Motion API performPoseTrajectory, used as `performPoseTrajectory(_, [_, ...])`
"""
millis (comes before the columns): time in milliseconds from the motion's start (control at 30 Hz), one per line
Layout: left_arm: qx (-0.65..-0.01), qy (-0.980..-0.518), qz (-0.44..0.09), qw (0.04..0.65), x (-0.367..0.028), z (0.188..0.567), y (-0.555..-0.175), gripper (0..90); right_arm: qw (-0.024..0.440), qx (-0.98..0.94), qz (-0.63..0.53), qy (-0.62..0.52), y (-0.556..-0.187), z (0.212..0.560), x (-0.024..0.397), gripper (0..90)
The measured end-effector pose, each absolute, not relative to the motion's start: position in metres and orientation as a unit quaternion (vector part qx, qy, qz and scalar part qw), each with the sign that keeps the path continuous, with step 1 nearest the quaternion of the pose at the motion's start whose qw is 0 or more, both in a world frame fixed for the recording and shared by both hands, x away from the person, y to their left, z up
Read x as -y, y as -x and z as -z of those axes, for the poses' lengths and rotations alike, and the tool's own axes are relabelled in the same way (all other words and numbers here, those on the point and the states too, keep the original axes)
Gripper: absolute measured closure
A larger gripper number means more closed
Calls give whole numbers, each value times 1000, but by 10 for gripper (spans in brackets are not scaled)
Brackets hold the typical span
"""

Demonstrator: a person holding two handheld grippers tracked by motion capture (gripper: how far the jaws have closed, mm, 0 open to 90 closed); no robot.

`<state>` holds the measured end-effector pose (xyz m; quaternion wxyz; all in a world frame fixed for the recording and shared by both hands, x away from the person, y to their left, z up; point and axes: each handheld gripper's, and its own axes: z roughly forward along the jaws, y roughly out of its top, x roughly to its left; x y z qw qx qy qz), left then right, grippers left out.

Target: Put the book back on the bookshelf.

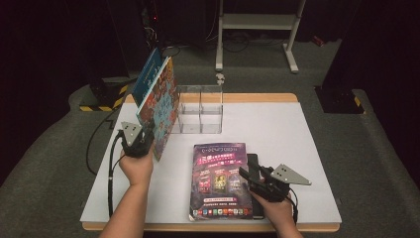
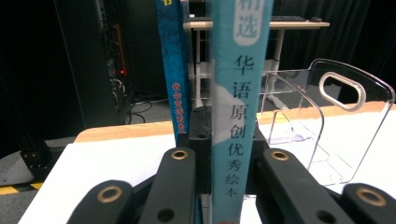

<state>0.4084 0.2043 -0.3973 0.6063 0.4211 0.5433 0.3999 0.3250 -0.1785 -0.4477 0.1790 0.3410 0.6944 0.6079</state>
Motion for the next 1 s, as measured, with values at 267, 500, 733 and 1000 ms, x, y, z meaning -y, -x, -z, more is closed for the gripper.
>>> performPoseTrajectory(267, [-544, -418, -405, 604, -204, 398, -410, 803, 177, -694, -608, -343, -325, 448, 178, 533])
performPoseTrajectory(500, [-543, -419, -406, 604, -203, 398, -410, 803, 176, -694, -608, -342, -325, 448, 178, 534])
performPoseTrajectory(733, [-543, -419, -409, 601, -202, 398, -409, 800, 175, -695, -608, -342, -325, 448, 178, 534])
performPoseTrajectory(1000, [-548, -412, -418, 597, -202, 401, -407, 794, 176, -696, -607, -340, -325, 449, 177, 534])
